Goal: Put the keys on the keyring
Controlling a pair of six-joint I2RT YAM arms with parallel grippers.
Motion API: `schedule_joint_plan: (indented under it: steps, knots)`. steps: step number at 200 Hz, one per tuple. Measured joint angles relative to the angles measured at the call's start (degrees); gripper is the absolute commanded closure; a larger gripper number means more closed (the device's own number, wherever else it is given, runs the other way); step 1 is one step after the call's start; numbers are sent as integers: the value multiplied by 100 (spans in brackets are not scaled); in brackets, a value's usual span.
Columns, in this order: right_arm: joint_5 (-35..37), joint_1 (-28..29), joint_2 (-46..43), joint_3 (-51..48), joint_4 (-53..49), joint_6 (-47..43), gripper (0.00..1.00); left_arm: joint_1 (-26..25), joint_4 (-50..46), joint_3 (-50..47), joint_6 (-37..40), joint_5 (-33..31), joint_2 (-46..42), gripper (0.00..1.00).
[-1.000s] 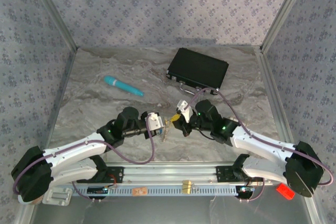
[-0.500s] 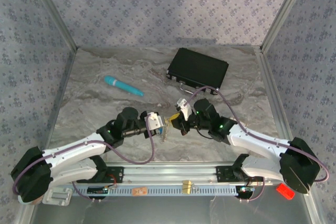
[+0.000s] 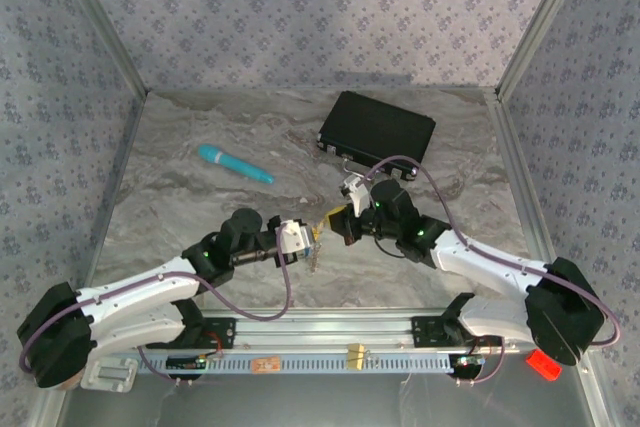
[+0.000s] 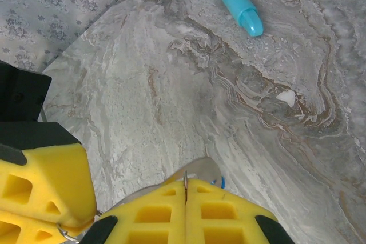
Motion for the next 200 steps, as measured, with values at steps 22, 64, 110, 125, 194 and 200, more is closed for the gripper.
schedule_joint_plan:
  steps: [22, 64, 110, 125, 194, 200]
  knots:
    - [85, 35, -63, 2, -114, -280, 100, 0, -2, 2, -264, -28, 52, 100]
    - [669, 393, -688, -122, -396, -2037, 100, 0, -234, 293, -1209, -72, 328, 100]
    - [1158, 778, -914, -155, -520, -4118, 100, 2, -588, 632, -2310, -63, 560, 100]
    - [1287, 822, -955, -155, -601, -4627, 100, 9, -636, 658, -2575, -42, 595, 100]
    - [1685, 898, -973, -155, -966, -5543, 100, 203, -608, 660, -3316, 136, 614, 100]
    - [1685, 909, -970, -155, -979, -5547, 100, 223, -605, 660, -3351, 157, 614, 100]
